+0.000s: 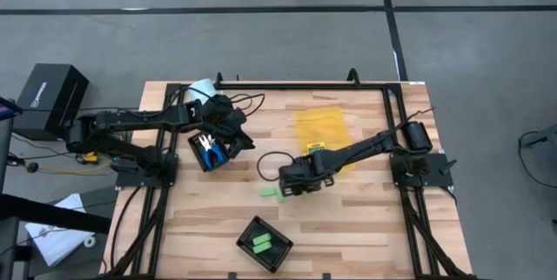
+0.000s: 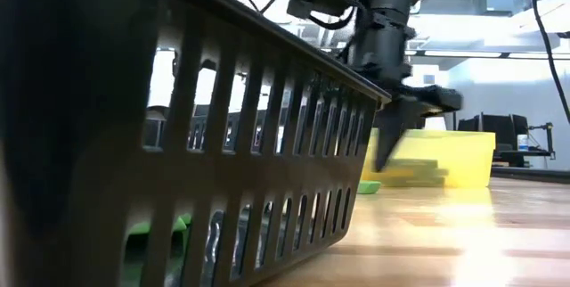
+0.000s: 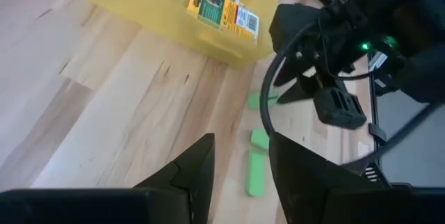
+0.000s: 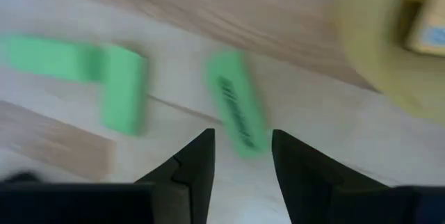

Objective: Pick & Place School Supplies
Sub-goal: Put the green eraser into the bottom black bin

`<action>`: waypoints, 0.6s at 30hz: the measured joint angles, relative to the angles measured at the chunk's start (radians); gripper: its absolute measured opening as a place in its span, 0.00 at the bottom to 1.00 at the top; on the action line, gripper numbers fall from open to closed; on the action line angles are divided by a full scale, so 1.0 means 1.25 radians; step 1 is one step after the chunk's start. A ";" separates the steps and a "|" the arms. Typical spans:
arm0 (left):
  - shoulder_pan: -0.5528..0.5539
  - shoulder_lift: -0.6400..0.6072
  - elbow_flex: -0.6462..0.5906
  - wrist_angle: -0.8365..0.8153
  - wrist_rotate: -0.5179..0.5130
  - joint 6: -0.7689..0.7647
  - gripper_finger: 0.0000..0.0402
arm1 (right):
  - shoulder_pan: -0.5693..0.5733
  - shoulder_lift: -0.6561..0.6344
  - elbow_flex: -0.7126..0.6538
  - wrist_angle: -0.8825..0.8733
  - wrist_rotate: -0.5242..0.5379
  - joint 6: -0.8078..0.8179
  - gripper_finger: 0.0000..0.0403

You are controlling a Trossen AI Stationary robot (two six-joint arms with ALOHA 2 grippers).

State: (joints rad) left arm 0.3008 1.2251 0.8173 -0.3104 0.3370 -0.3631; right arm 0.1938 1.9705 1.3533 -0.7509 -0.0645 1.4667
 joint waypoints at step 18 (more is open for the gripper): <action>0.000 -0.001 0.000 0.015 -0.027 0.027 0.33 | -0.045 0.000 0.000 -0.002 -0.008 -0.177 0.36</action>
State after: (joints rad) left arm 0.3008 1.2240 0.8177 -0.2920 0.3027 -0.3294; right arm 0.1377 1.9705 1.3533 -0.7530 -0.0739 1.2461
